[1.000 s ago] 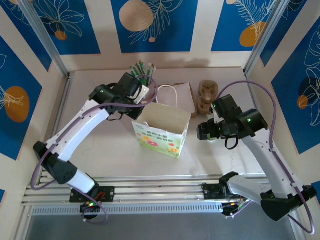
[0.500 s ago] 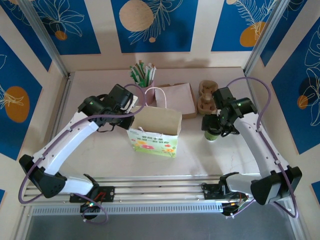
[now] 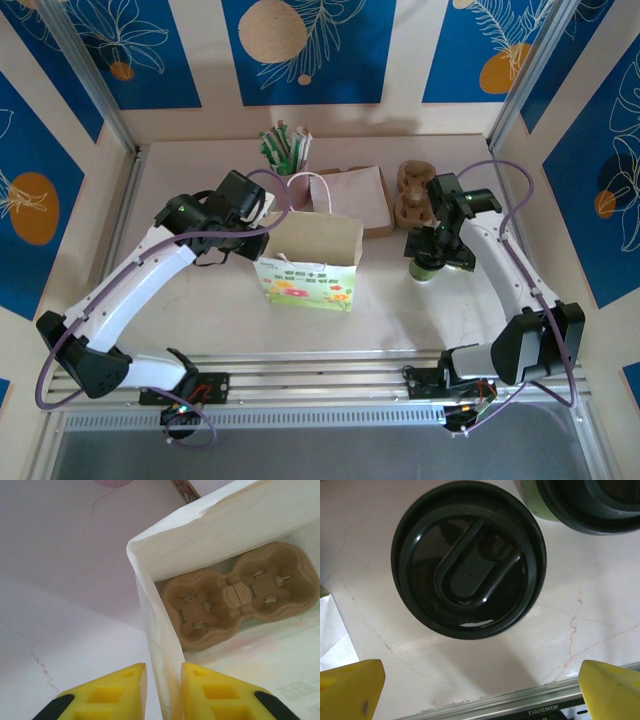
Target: Pack the takeout coffee
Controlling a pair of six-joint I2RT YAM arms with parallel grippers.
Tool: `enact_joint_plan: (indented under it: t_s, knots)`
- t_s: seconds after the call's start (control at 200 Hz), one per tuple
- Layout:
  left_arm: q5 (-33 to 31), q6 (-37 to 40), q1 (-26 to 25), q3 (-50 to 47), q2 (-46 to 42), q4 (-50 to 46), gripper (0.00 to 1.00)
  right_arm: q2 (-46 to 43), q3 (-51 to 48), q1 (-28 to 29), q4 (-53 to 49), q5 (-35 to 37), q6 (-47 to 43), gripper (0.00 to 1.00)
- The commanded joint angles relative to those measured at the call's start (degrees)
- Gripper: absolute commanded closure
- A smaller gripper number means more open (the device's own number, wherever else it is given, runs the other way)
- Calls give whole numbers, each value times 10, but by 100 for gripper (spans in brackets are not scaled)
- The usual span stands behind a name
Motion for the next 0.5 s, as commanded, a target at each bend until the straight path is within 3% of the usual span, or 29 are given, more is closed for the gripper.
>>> enact_joint_plan:
  t_s: [0.0,0.495]
  knots:
    - [-14,-3,4,-5,-10,-3,76,11,2,-4,3,5,8,1]
    - [-16,-3,3,-12,-4,5,71,44,-4,-35,26,-40,-2,1]
